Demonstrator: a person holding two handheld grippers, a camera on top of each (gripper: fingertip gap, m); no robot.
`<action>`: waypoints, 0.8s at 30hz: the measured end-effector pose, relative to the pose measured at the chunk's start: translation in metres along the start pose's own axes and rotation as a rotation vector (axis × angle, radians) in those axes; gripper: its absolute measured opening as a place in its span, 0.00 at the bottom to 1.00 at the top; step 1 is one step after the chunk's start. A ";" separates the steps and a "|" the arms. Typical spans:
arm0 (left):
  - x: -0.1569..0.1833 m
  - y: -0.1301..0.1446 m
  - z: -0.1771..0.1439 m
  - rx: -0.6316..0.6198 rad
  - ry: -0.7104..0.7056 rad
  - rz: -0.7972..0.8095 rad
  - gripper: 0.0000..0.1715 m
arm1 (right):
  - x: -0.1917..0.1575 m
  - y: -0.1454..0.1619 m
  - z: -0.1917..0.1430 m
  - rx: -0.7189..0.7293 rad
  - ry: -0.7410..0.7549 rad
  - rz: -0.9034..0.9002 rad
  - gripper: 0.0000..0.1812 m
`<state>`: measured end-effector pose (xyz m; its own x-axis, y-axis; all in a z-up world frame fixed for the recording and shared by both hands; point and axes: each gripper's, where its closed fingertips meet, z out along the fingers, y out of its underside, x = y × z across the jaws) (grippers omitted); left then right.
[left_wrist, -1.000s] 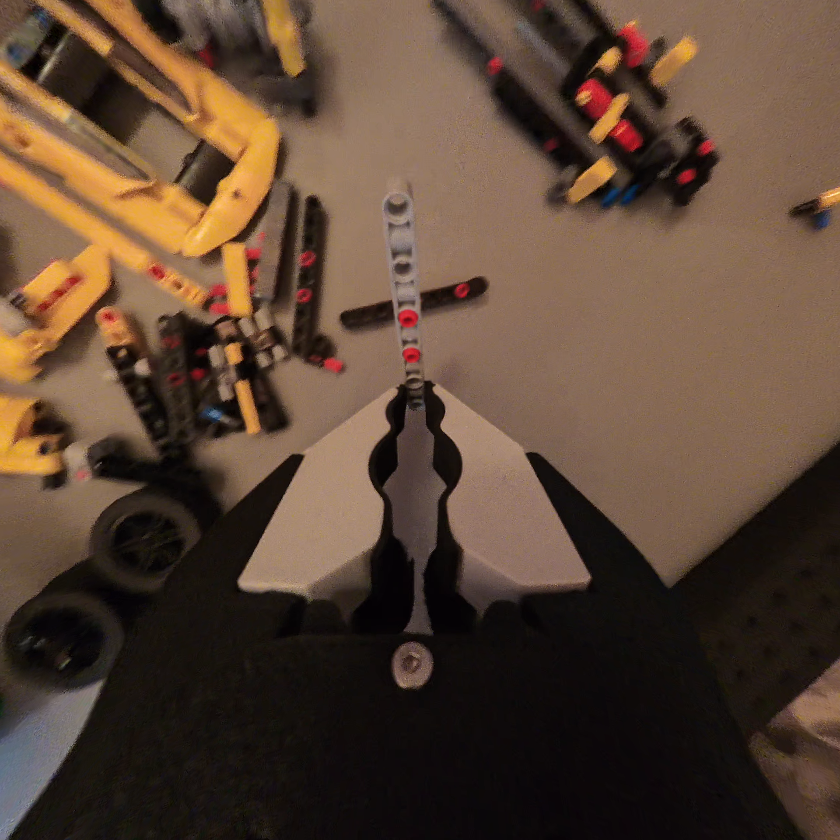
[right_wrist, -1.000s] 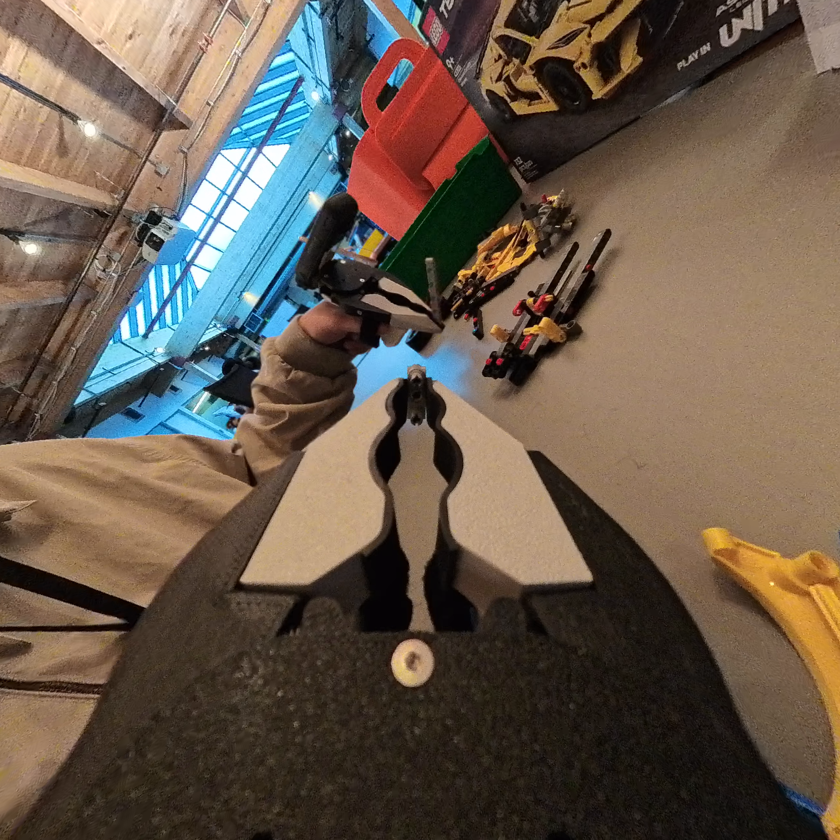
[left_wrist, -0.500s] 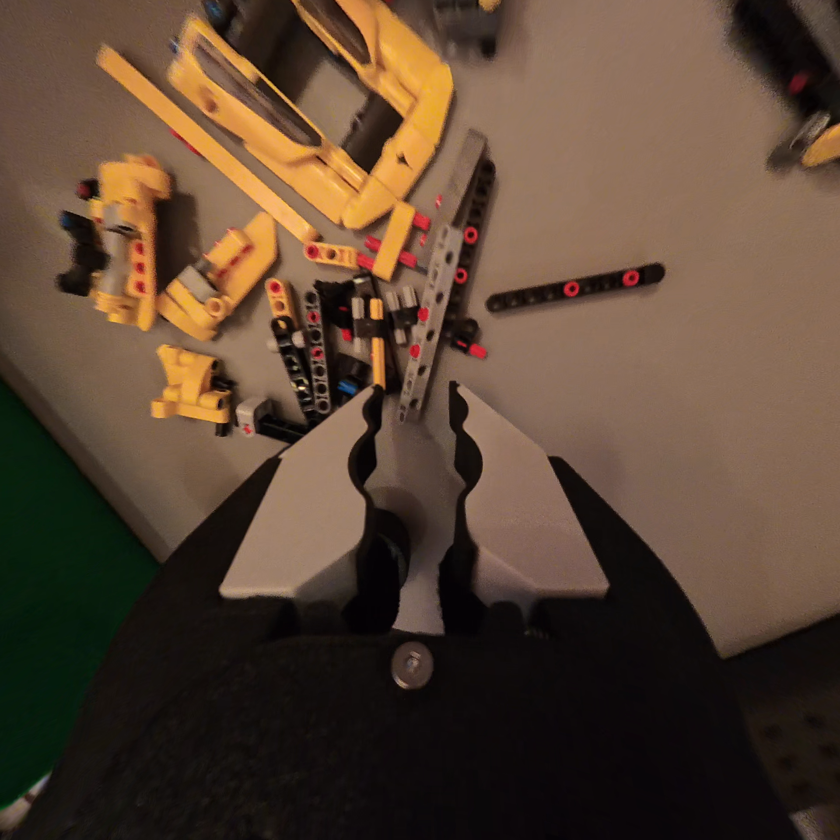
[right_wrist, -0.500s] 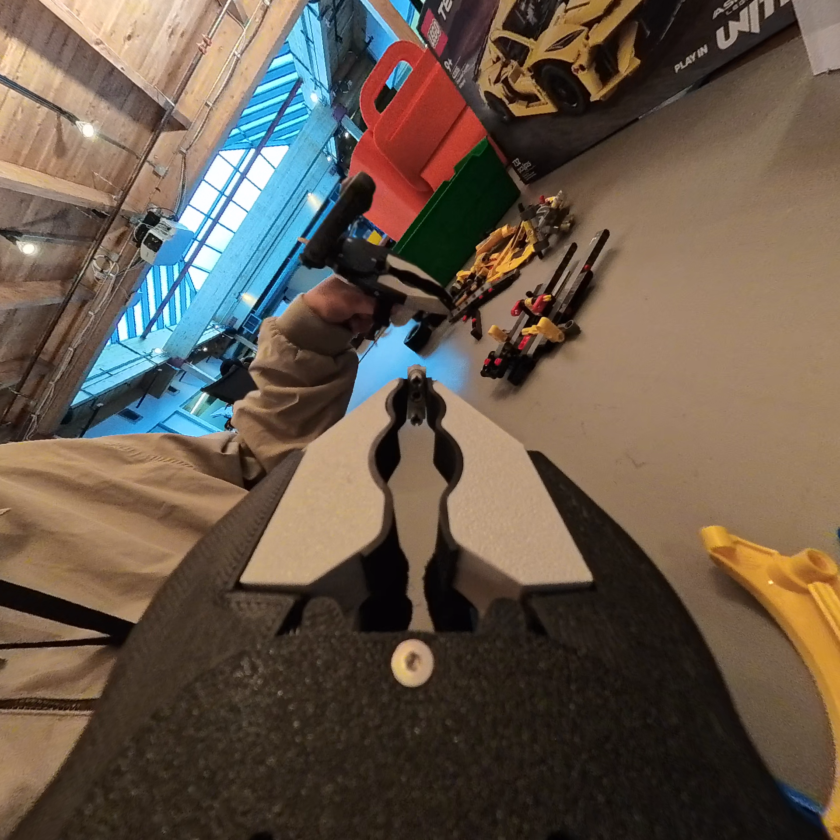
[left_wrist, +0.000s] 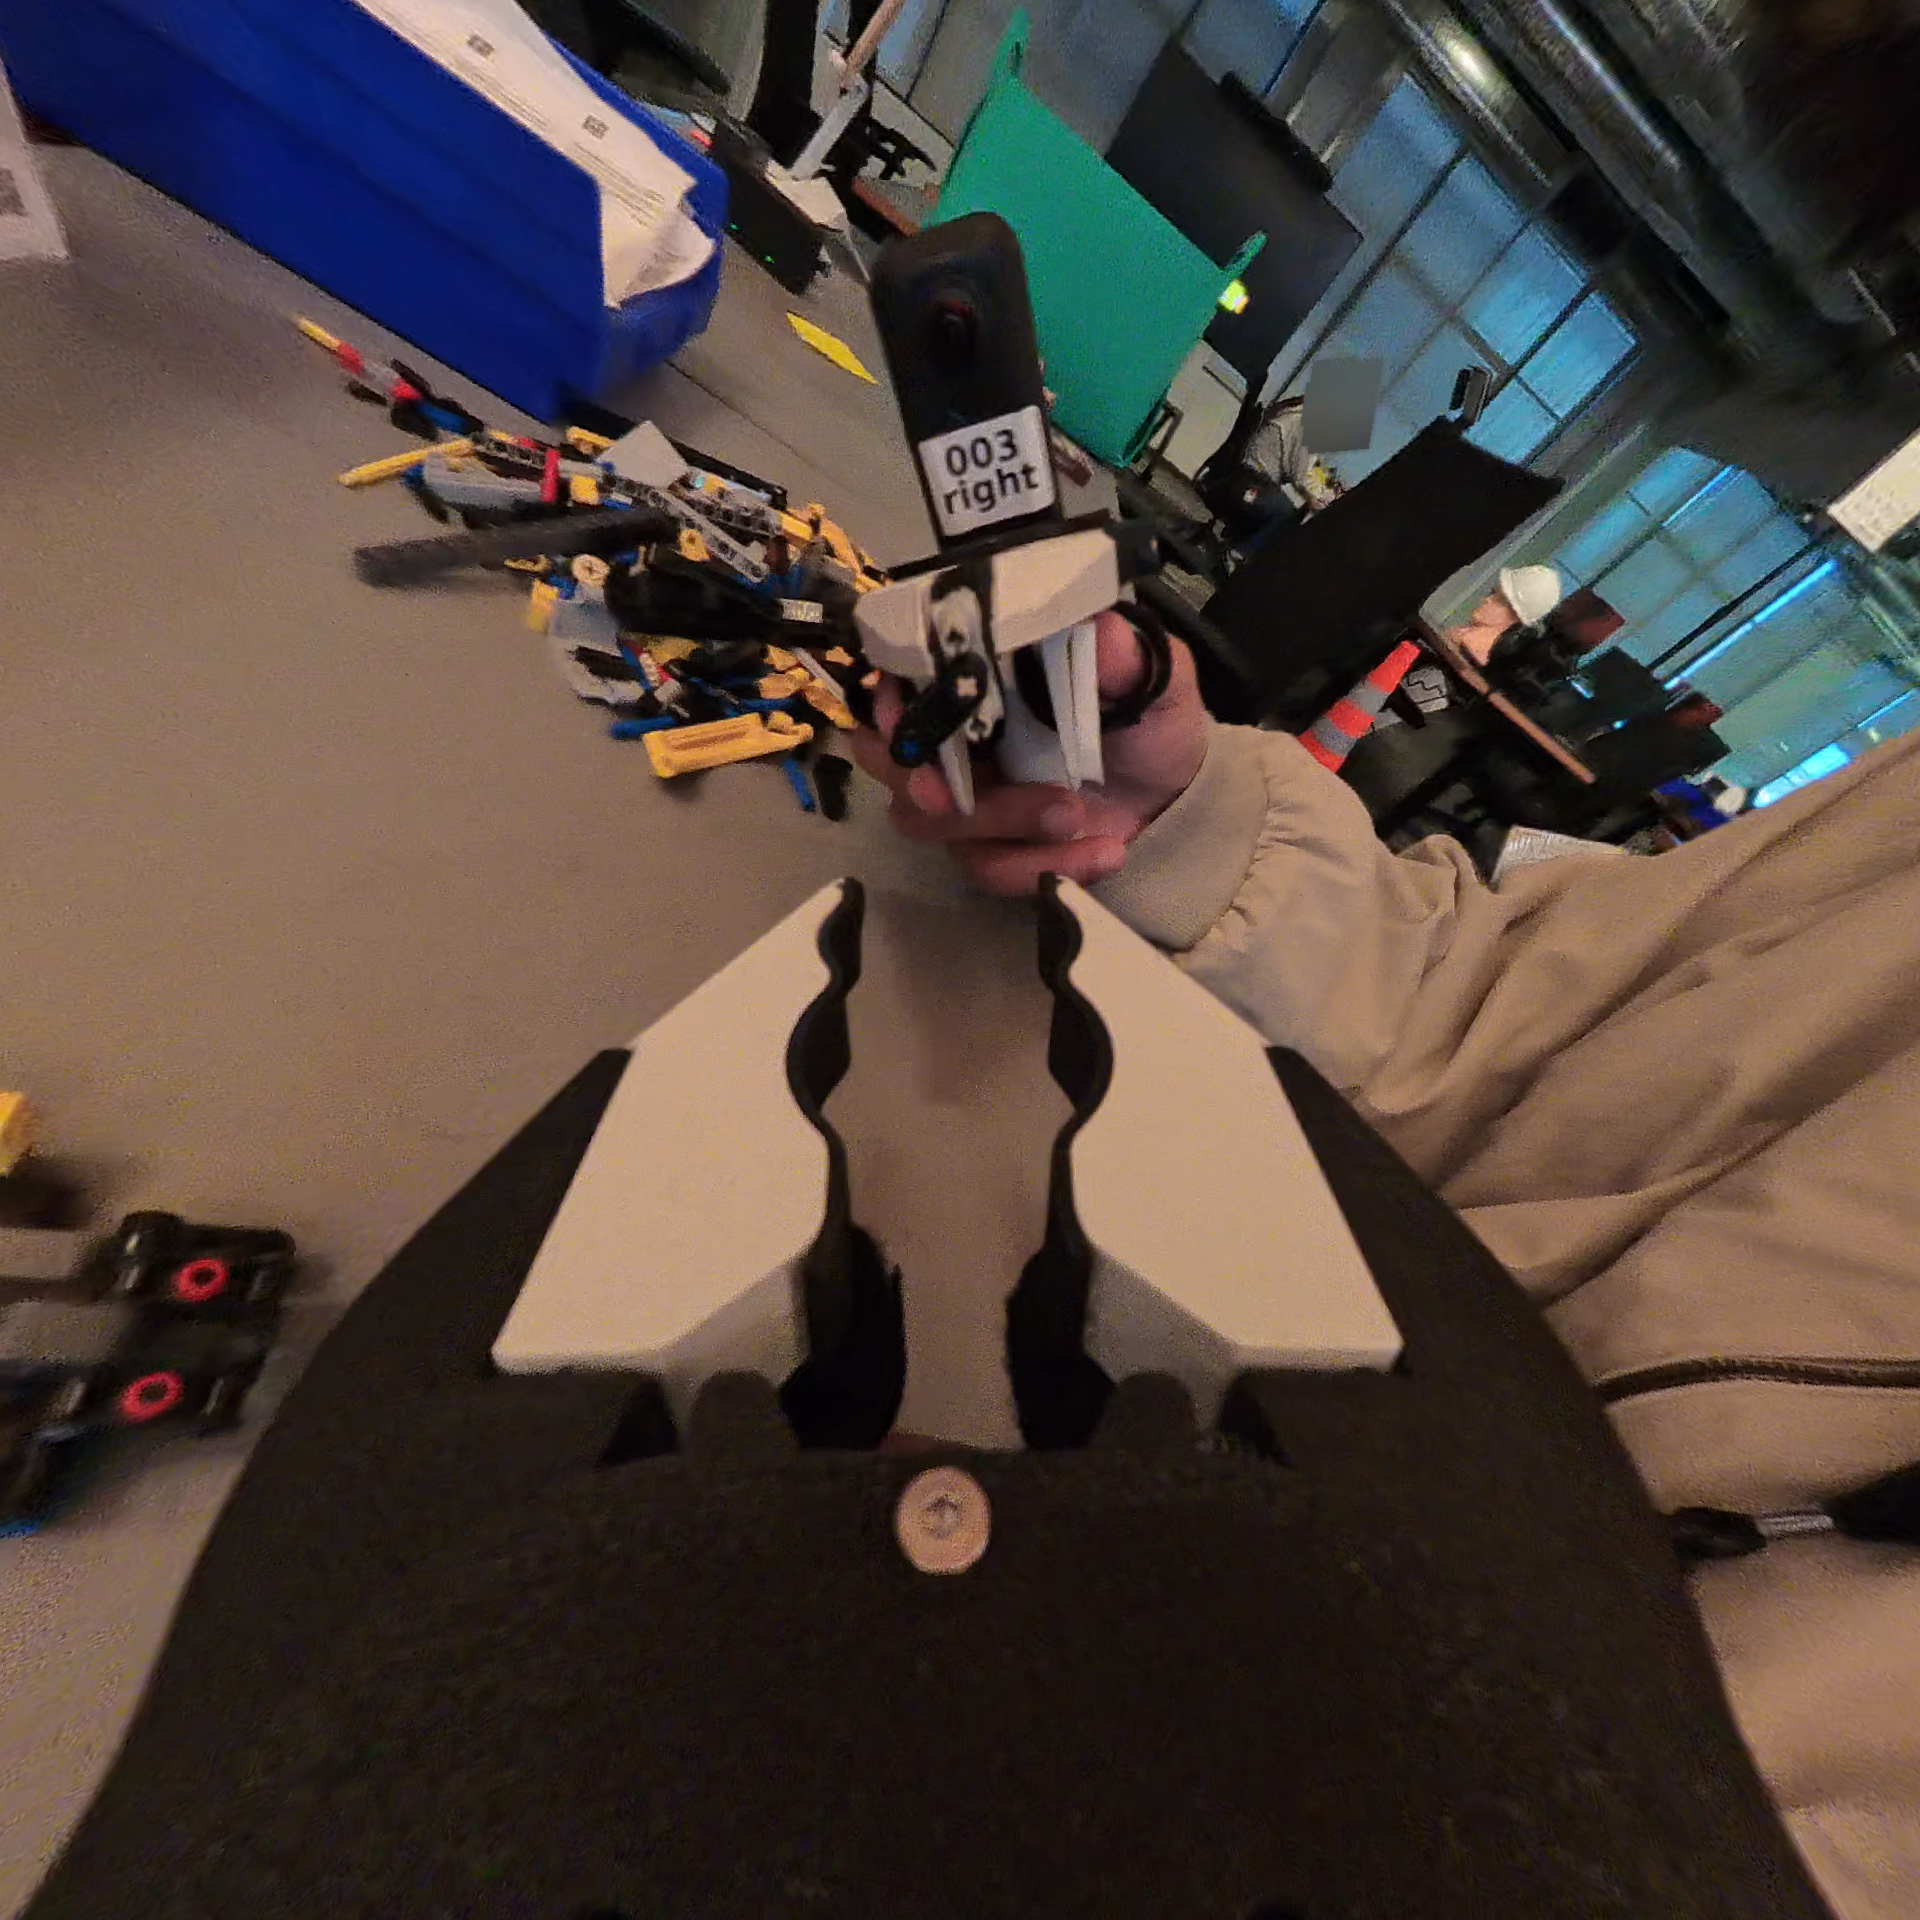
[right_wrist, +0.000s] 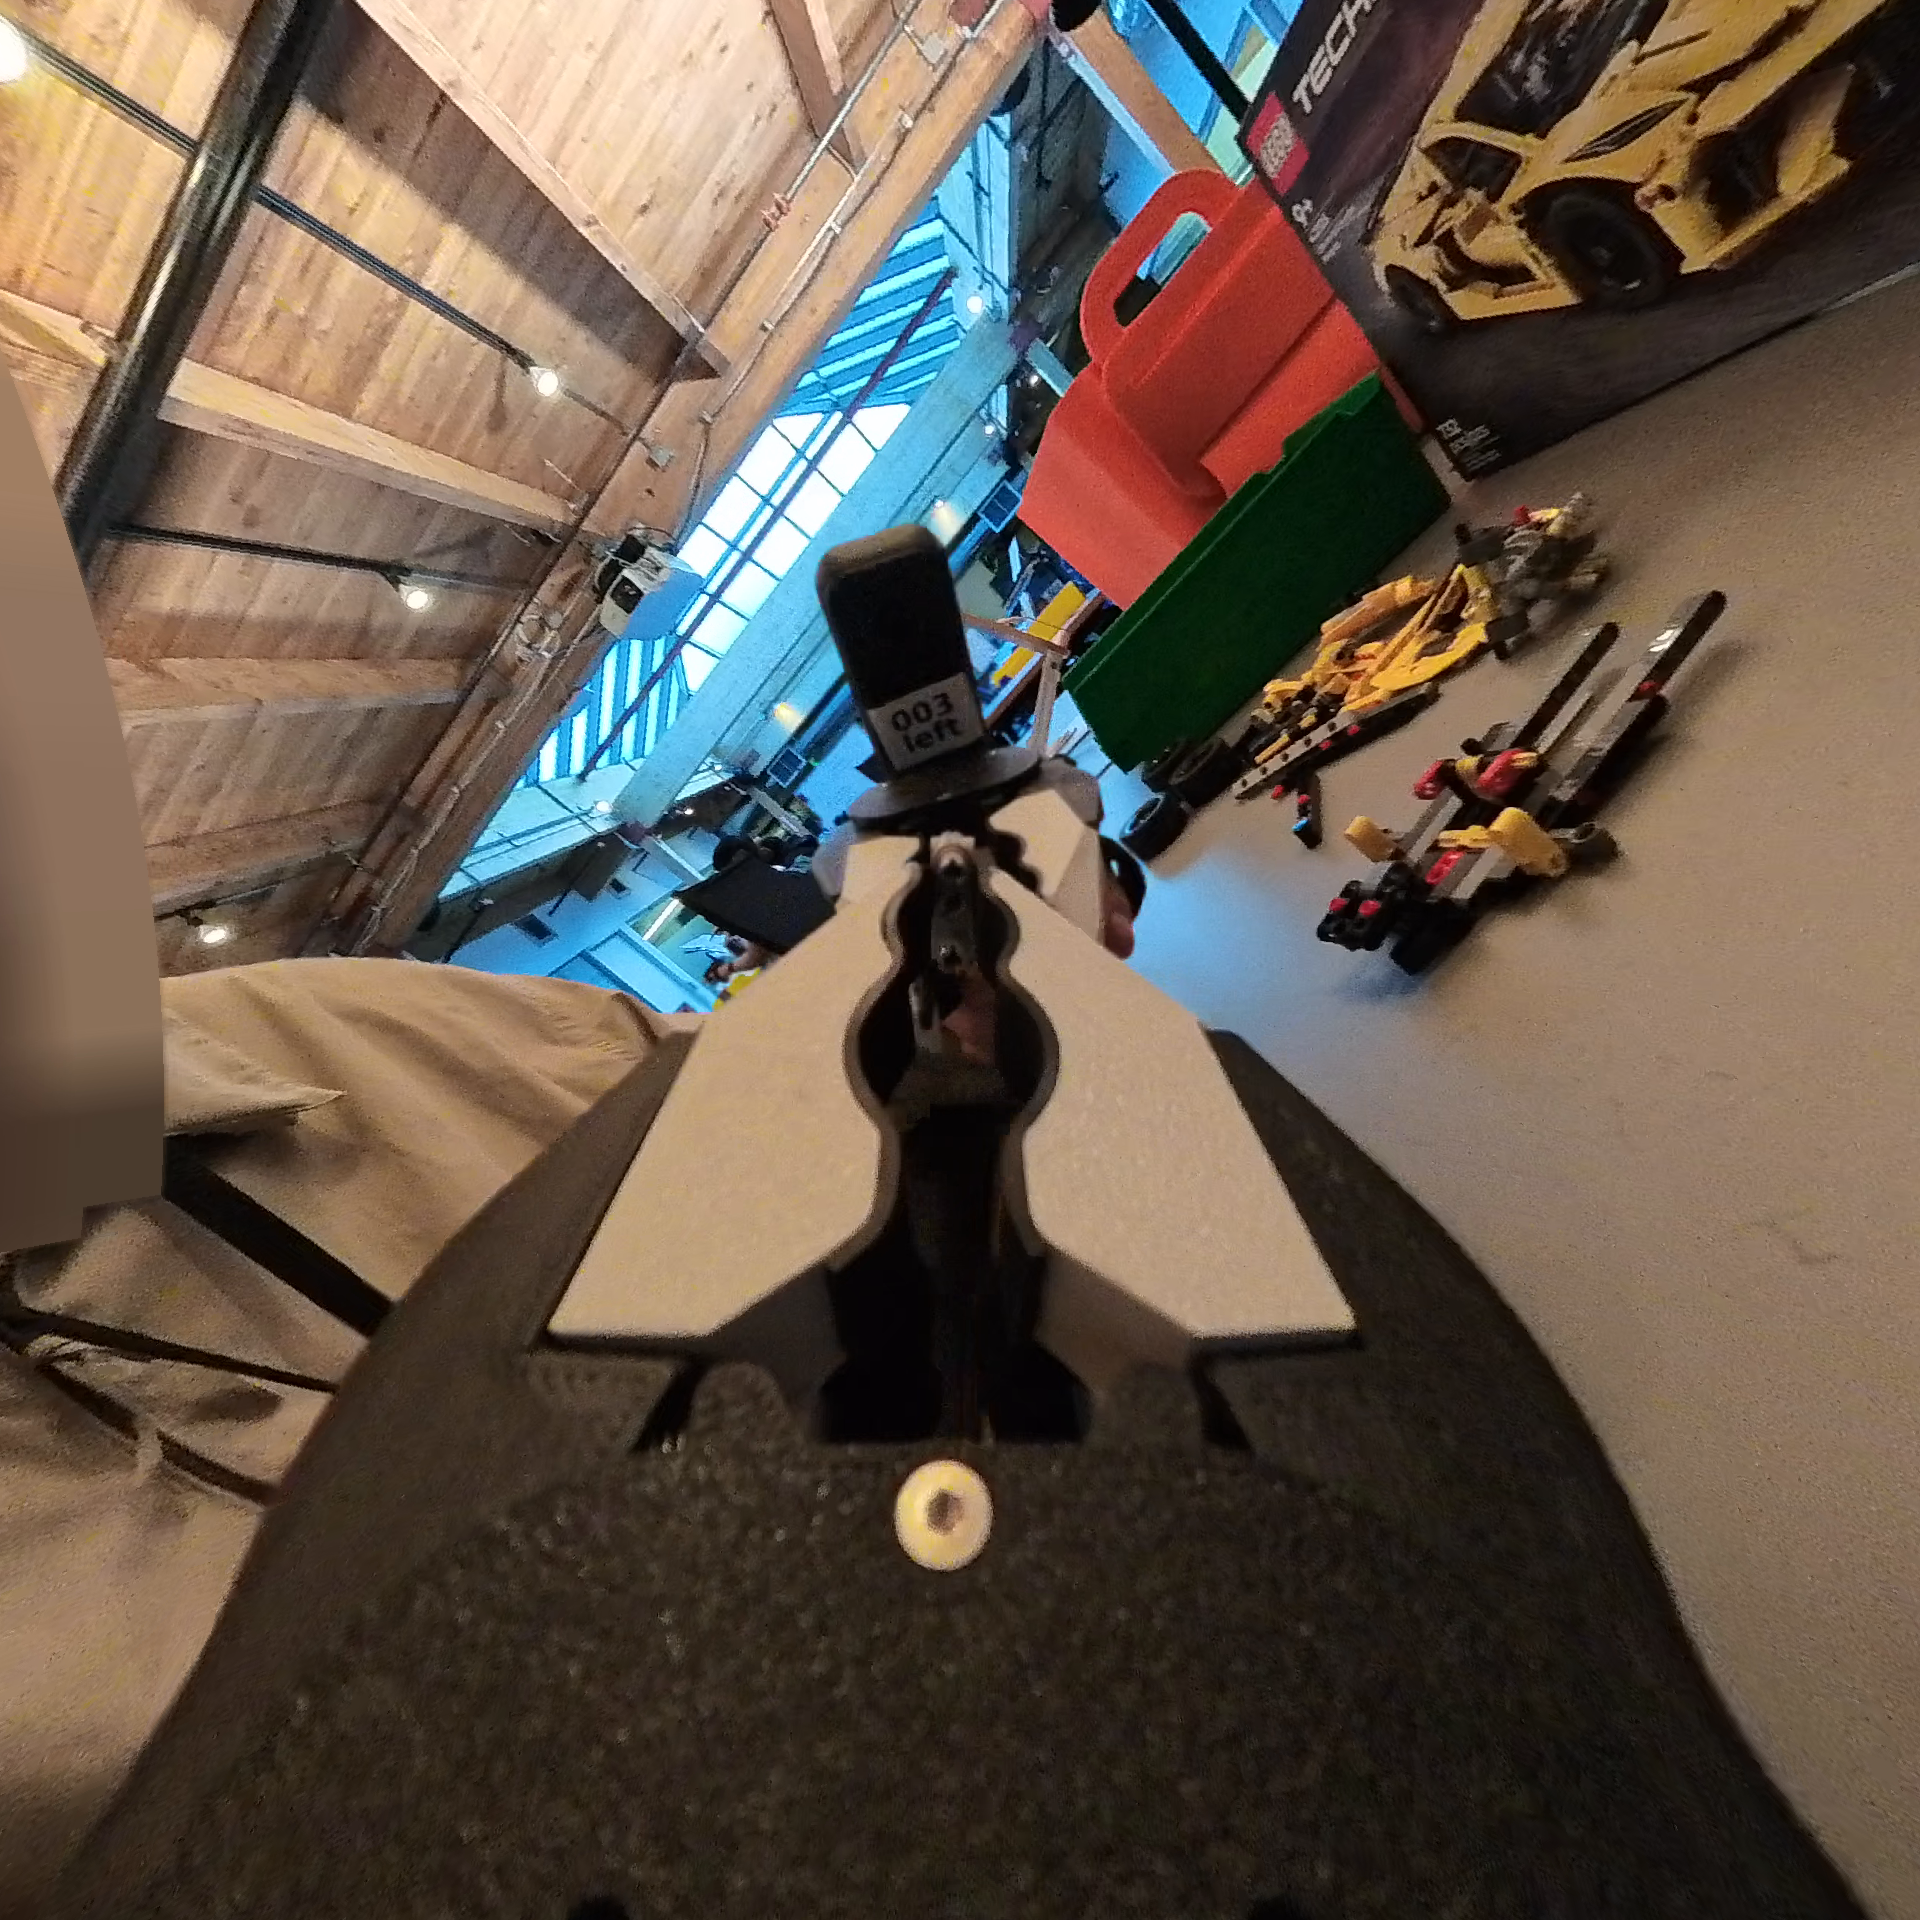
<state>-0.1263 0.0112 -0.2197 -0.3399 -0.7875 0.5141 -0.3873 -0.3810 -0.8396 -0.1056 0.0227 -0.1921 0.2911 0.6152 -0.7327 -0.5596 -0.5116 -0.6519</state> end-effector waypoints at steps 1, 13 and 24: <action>-0.001 -0.004 -0.001 0.034 -0.022 0.037 0.19 | -0.001 0.001 0.001 -0.004 -0.011 0.012 0.03; 0.024 -0.010 -0.001 0.121 -0.043 0.320 0.09 | -0.018 0.023 0.015 -0.113 -0.153 0.164 0.03; 0.028 -0.003 0.001 0.079 -0.099 0.461 0.07 | -0.021 0.032 0.012 -0.176 -0.221 0.348 0.04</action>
<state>-0.1340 -0.0097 -0.2031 -0.3764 -0.9239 0.0687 -0.1479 -0.0133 -0.9889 -0.1387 0.0011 -0.1953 -0.0741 0.4920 -0.8674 -0.4490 -0.7932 -0.4115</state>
